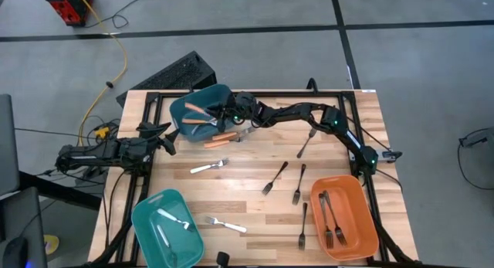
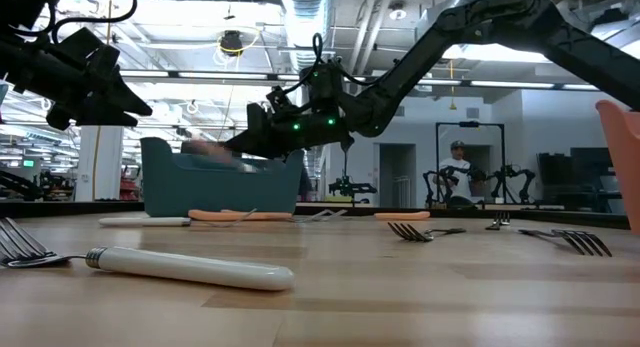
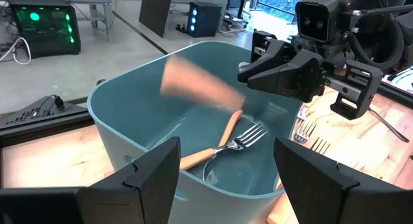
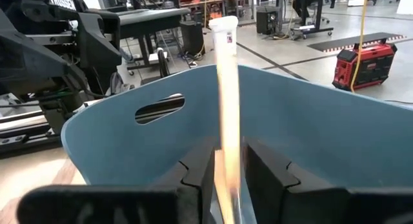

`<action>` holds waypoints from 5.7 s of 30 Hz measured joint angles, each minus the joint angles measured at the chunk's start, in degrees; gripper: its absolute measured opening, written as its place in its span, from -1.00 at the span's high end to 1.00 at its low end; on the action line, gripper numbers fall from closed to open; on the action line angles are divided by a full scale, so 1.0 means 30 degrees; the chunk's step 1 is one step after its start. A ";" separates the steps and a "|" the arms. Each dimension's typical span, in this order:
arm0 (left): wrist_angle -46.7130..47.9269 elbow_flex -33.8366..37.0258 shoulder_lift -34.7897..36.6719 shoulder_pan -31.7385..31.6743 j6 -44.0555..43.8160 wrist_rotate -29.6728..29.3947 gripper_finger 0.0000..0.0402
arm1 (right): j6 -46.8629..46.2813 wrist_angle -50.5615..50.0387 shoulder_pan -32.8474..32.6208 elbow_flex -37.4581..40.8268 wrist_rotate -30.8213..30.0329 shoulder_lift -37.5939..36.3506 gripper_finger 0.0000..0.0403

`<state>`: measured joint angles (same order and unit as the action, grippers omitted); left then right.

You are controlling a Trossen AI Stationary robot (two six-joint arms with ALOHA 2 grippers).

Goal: Sort silverware by color (type)
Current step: Put the orange fork into the blue bin, then put the black fork into the orange bin

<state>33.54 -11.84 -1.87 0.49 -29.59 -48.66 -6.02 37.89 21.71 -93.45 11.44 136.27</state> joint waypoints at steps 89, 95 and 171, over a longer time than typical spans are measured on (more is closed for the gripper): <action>0.0062 0.0000 0.0000 0.0004 -0.0166 0.0638 -0.17 | -1.4378 -2.2970 -0.4646 1.8608 -0.5993 -2.6964 0.21; 0.0051 0.0000 -0.0005 0.0007 -0.0195 0.0639 -0.17 | -1.7071 -2.4912 -0.5291 1.8586 -0.6375 -2.6604 0.21; 0.0000 0.0000 0.0000 0.0005 -0.0341 0.0581 -0.17 | -2.5763 -2.5237 -0.4692 1.8600 -1.4863 -1.7855 0.21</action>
<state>33.54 -11.84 -1.87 0.51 -30.61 -46.92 -83.31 -37.82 7.64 -37.65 -33.15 82.70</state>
